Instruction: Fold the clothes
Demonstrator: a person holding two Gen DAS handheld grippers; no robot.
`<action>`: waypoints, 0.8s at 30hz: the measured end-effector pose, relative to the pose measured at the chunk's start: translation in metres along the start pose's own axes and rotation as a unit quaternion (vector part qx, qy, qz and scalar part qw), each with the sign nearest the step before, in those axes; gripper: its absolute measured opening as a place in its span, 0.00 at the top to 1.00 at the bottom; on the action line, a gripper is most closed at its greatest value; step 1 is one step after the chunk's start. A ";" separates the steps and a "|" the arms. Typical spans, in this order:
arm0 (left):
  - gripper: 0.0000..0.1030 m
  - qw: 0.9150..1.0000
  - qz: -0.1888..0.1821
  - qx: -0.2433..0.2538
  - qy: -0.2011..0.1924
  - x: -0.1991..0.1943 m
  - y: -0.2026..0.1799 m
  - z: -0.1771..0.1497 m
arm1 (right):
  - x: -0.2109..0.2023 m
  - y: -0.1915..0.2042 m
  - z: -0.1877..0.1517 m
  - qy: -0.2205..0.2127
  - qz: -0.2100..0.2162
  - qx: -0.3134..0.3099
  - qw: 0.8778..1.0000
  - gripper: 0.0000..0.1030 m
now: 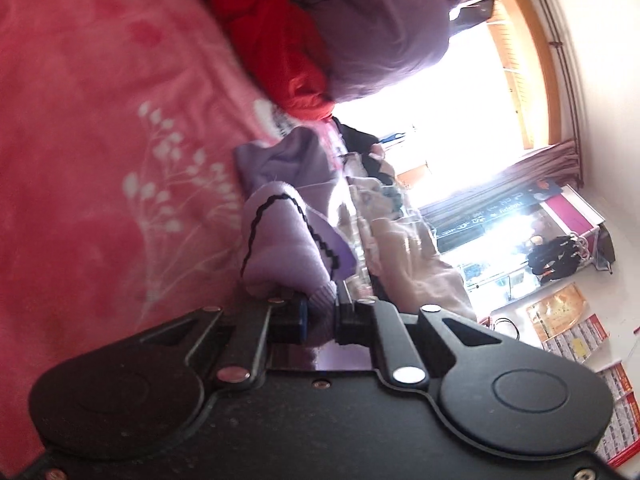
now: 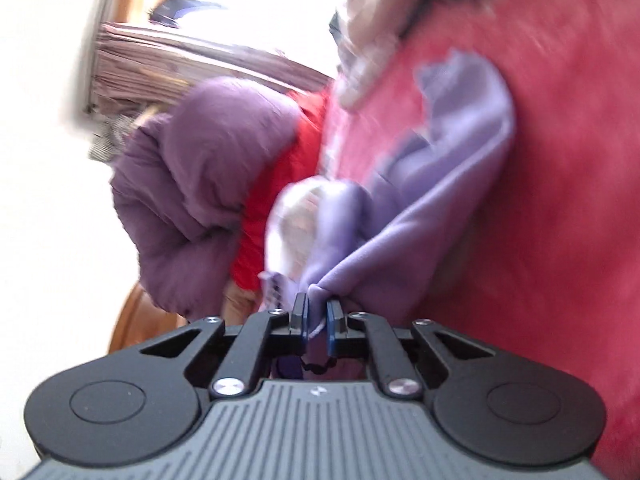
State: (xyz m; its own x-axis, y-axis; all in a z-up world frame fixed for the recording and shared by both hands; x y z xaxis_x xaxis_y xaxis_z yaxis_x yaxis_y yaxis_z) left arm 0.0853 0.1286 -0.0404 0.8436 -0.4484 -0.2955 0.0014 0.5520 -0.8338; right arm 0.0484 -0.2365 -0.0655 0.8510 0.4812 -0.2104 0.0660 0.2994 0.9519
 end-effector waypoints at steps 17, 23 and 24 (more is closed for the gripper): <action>0.94 0.969 -0.130 0.164 -0.131 -0.082 -0.254 0.125 | -0.070 0.238 0.125 -0.129 0.162 -0.124 0.970 0.98; 0.94 0.967 -0.097 0.211 -0.103 -0.087 -0.278 0.119 | -0.082 0.287 0.122 -0.110 0.144 -0.219 0.959 0.97; 0.94 0.968 -0.087 0.213 -0.096 -0.083 -0.272 0.115 | -0.078 0.283 0.111 -0.095 0.133 -0.244 0.956 0.92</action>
State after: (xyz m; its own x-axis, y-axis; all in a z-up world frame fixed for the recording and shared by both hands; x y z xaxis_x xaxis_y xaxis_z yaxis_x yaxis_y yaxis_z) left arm 0.0768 0.0969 0.2646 0.8948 -0.4444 -0.0420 0.3394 0.7384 -0.5828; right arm 0.0585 -0.2810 0.2446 0.8861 0.4492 0.1137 -0.3775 0.5576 0.7393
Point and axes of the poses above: each gripper's, at about its wrist camera, not at the fingertips, and x roughly the way its jaws point, y to its left, z to its top, the point moved 5 cm from there along x, roughly the way its jaws point, and after that the axes turned 6 degrees about x, right-handed, at the moved point
